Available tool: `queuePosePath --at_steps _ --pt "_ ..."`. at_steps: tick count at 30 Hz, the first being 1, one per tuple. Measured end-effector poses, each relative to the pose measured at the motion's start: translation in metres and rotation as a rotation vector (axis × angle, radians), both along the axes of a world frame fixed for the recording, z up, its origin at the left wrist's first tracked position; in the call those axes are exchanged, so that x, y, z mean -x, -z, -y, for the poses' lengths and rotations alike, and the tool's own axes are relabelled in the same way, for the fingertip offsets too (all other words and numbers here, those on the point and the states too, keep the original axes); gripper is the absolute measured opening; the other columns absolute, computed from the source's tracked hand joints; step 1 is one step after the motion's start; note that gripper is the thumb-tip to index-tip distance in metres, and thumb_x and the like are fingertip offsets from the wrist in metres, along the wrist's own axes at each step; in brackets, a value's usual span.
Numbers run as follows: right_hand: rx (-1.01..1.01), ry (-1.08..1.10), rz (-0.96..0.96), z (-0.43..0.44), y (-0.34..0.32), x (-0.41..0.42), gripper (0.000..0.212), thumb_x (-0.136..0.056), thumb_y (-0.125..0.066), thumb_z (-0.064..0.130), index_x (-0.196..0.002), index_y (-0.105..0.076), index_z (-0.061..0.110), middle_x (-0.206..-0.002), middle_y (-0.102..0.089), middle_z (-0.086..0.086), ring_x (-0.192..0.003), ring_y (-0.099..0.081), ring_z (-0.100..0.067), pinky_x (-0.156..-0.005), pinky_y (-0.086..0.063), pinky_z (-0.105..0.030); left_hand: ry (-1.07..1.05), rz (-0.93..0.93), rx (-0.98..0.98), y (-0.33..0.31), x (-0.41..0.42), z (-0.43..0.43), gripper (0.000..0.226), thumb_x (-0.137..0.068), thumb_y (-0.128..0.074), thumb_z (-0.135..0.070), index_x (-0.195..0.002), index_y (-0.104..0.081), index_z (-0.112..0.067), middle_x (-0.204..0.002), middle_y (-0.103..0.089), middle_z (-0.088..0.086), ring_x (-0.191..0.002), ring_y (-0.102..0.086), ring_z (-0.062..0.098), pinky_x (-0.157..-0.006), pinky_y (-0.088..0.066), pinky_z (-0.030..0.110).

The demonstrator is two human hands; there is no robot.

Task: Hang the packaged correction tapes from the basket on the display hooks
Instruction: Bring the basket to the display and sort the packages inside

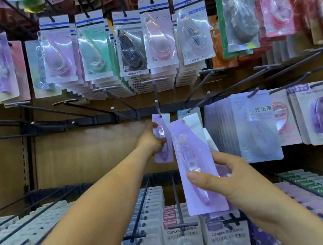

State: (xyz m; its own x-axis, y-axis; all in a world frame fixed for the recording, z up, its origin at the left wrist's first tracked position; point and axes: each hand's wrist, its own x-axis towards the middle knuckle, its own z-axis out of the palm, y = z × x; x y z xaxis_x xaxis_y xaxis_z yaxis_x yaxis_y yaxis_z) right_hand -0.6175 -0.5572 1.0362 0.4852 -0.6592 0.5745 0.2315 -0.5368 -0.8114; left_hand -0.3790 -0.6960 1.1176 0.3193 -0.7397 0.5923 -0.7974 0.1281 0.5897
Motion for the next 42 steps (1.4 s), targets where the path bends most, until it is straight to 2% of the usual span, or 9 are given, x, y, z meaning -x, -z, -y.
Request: queuePosePath --at_steps 3,6,10,15,17,23,28,33,42 --pt "-0.069 -0.002 0.002 0.003 0.001 -0.004 0.027 -0.067 -0.078 0.031 -0.093 -0.077 0.038 -0.096 -0.077 0.008 -0.082 -0.075 -0.016 -0.062 -0.061 -0.036 0.029 0.055 -0.072 -0.002 0.004 -0.013 0.073 -0.082 -0.071 -0.036 -0.144 -0.034 -0.025 -0.133 -0.057 0.008 -0.111 -0.061 0.033 -0.093 -0.054 0.041" --pt "-0.091 0.02 -0.013 0.005 0.002 -0.005 0.04 -0.065 -0.078 0.035 -0.105 -0.075 0.031 -0.103 -0.076 0.007 -0.088 -0.075 -0.024 -0.07 -0.062 -0.05 0.046 0.004 -0.02 0.003 0.011 -0.044 0.056 -0.094 -0.062 -0.032 -0.142 -0.038 -0.019 -0.121 -0.061 0.01 -0.108 -0.062 0.032 -0.086 -0.051 0.038" --pt "-0.091 -0.012 0.016 0.003 0.001 -0.006 0.042 -0.069 -0.078 0.033 -0.11 -0.073 0.03 -0.107 -0.075 0.007 -0.093 -0.074 -0.021 -0.071 -0.061 -0.043 0.436 -0.43 0.083 0.011 0.033 -0.118 0.026 -0.1 -0.05 -0.03 -0.101 -0.066 -0.009 -0.083 -0.064 0.012 -0.063 -0.058 0.019 -0.058 -0.05 0.028" --pt "-0.067 -0.067 0.033 -0.003 0.0 -0.014 0.033 -0.076 -0.076 0.021 -0.109 -0.073 0.025 -0.104 -0.077 0.002 -0.094 -0.073 -0.019 -0.066 -0.059 -0.031 0.745 -0.455 0.046 0.032 0.057 -0.175 0.038 -0.079 -0.068 -0.034 -0.108 -0.068 -0.009 -0.094 -0.074 0.011 -0.078 -0.069 0.022 -0.067 -0.06 0.033" --pt "-0.036 -0.062 0.074 -0.004 0.001 -0.017 0.033 -0.076 -0.077 0.018 -0.109 -0.073 0.022 -0.103 -0.077 0.002 -0.097 -0.073 -0.017 -0.068 -0.058 -0.024 0.739 -0.435 0.11 0.04 0.062 -0.181 0.04 -0.072 -0.073 -0.025 -0.109 -0.067 -0.012 -0.097 -0.076 0.013 -0.078 -0.072 0.023 -0.066 -0.059 0.034" --pt "0.004 0.094 0.177 0.003 0.003 -0.021 0.051 -0.061 -0.072 0.06 -0.098 -0.076 0.026 -0.108 -0.072 0.021 -0.113 -0.062 0.0 -0.099 -0.046 -0.028 0.646 -0.427 0.413 0.034 0.06 -0.193 0.032 -0.079 -0.069 -0.022 -0.11 -0.067 -0.023 -0.088 -0.078 0.005 -0.072 -0.073 0.016 -0.056 -0.055 0.025" --pt "0.098 0.113 0.144 -0.002 0.006 -0.025 0.024 -0.065 -0.076 0.041 -0.083 -0.076 0.024 -0.083 -0.074 0.018 -0.074 -0.064 0.006 -0.064 -0.043 -0.004 0.598 -0.349 0.408 0.035 0.06 -0.192 0.032 -0.086 -0.068 -0.016 -0.115 -0.064 -0.028 -0.089 -0.078 0.006 -0.077 -0.074 0.019 -0.063 -0.059 0.03" --pt "0.074 0.157 0.117 0.0 0.008 -0.028 0.022 -0.077 -0.077 0.035 -0.086 -0.072 0.016 -0.081 -0.068 0.013 -0.072 -0.059 -0.001 -0.064 -0.043 -0.005 0.538 -0.338 0.427 0.038 0.055 -0.192 0.059 -0.082 -0.072 -0.022 -0.135 -0.051 -0.034 -0.086 -0.077 0.009 -0.076 -0.074 0.019 -0.071 -0.062 0.04" --pt "0.087 0.158 0.113 -0.002 0.005 -0.036 0.023 -0.078 -0.075 0.043 -0.074 -0.07 0.021 -0.073 -0.064 0.014 -0.07 -0.056 -0.006 -0.069 -0.045 -0.02 0.386 -0.241 0.381 0.035 0.049 -0.187 0.056 -0.073 -0.067 -0.048 -0.126 -0.064 -0.029 -0.09 -0.073 0.016 -0.076 -0.065 0.024 -0.082 -0.055 0.058"
